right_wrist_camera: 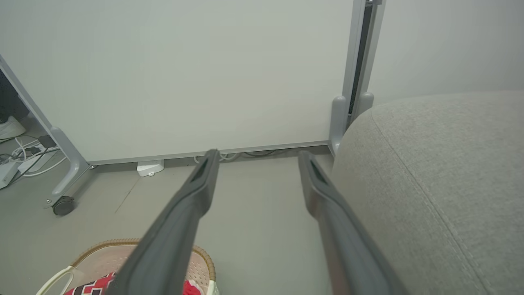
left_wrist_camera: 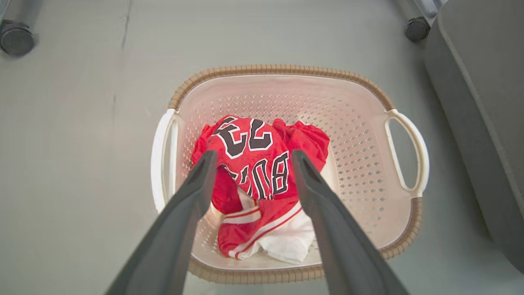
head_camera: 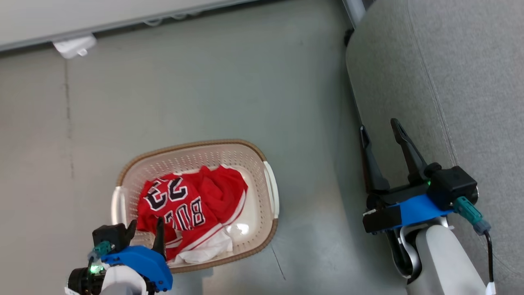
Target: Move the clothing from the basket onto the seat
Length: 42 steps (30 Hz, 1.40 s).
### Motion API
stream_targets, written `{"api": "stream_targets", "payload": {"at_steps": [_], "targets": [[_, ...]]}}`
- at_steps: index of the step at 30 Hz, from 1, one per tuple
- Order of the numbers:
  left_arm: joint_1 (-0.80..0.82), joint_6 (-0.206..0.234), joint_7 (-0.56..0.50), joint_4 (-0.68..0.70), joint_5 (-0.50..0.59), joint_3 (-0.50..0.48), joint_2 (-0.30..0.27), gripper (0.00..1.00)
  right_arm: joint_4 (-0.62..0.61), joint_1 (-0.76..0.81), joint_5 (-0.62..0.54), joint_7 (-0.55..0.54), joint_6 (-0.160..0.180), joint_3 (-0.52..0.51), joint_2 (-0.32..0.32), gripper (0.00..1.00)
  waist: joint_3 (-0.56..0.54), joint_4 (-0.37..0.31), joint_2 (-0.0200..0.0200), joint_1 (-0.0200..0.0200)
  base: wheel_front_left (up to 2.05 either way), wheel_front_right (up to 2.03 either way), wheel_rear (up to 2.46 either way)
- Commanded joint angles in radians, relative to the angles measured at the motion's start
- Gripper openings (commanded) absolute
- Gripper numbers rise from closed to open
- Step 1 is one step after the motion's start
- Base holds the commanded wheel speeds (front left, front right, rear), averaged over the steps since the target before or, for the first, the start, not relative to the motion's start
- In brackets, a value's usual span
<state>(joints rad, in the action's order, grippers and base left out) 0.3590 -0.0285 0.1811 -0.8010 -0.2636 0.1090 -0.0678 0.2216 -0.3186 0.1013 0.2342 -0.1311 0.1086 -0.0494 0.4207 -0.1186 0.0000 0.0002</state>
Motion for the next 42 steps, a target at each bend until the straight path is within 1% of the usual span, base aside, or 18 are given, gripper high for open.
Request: {"api": "stream_targets", "payload": {"at_steps": [1, 7, 10, 11, 12, 18, 24, 30, 34, 35, 36, 37, 42], "targets": [[0.043, 0.0, -0.017, -0.04, -0.012, -0.006, -0.01, 1.0, 0.007, -0.029, 0.017, 0.012, 0.001, 0.014, -0.002, 1.0, 0.077, -0.057, 0.0, -0.0002, 0.0, 0.0, 0.0], [0.129, -0.014, -0.073, -0.146, -0.025, -0.002, -0.027, 1.0, 0.018, -0.069, 0.047, 0.027, 0.001, 0.044, -0.001, 1.0, 0.168, -0.105, 0.0, -0.0002, 0.0, 0.0, 0.0], [0.169, -0.021, -0.108, -0.185, -0.03, 0.0, -0.039, 1.0, 0.016, -0.085, 0.069, 0.029, 0.001, 0.061, -0.001, 1.0, 0.218, -0.127, 0.0, -0.0002, 0.0, 0.0, 0.0], [0.169, -0.021, -0.108, -0.185, -0.03, 0.0, -0.039, 1.0, 0.016, -0.085, 0.069, 0.029, 0.001, 0.061, -0.001, 1.0, 0.218, -0.127, 0.0, -0.0002, 0.0, 0.0, 0.0], [0.193, -0.026, -0.13, -0.208, -0.034, 0.002, -0.045, 1.0, 0.017, -0.096, 0.082, 0.031, 0.001, 0.07, -0.001, 1.0, 0.244, -0.139, 0.0, -0.0002, 0.0, 0.0, 0.0], [0.239, -0.023, -0.18, -0.252, -0.028, 0.011, -0.07, 1.0, -0.012, -0.119, 0.113, 0.03, 0.001, 0.093, -0.001, 1.0, 0.304, -0.172, 0.0, -0.0002, 0.0, 0.0, 0.0], [0.285, -0.003, -0.254, -0.292, -0.014, 0.029, -0.103, 1.0, -0.039, -0.131, 0.15, 0.03, 0.001, 0.126, -0.001, 1.0, 0.354, -0.206, 0.0, -0.0002, 0.0, 0.0, 0.0], [0.32, 0.043, -0.326, -0.322, 0.007, 0.051, -0.131, 1.0, -0.05, -0.135, 0.175, 0.03, 0.001, 0.148, -0.001, 1.0, 0.385, -0.231, 0.0, -0.0002, 0.0, 0.0, 0.0], [0.329, 0.047, -0.356, -0.331, 0.0, 0.054, -0.136, 1.0, -0.055, -0.133, 0.188, 0.03, 0.001, 0.151, -0.001, 1.0, 0.395, -0.241, 0.0, -0.0002, 0.0, 0.0, 0.0], [0.333, 0.048, -0.361, -0.33, -0.001, 0.056, -0.137, 0.79, -0.056, -0.133, 0.19, 0.03, 0.001, 0.151, -0.001, 1.0, 0.397, -0.243, 0.0, -0.0002, 0.0, 0.0, 0.0], [0.336, 0.048, -0.363, -0.329, -0.002, 0.057, -0.137, 0.25, -0.056, -0.134, 0.191, 0.03, 0.001, 0.151, -0.001, 1.0, 0.399, -0.244, 0.0, -0.0002, 0.0, 0.0, 0.0], [0.336, 0.047, -0.365, -0.328, -0.002, 0.06, -0.136, 0.0, -0.056, -0.135, 0.192, 0.03, 0.001, 0.151, -0.001, 1.0, 0.399, -0.244, 0.0, -0.0002, 0.0, 0.0, 0.0], [0.337, 0.041, -0.369, -0.321, -0.009, 0.066, -0.131, 0.0, -0.052, -0.138, 0.192, 0.03, 0.001, 0.15, -0.001, 1.0, 0.397, -0.241, 0.0, -0.0002, 0.0, 0.0, 0.0]]}}
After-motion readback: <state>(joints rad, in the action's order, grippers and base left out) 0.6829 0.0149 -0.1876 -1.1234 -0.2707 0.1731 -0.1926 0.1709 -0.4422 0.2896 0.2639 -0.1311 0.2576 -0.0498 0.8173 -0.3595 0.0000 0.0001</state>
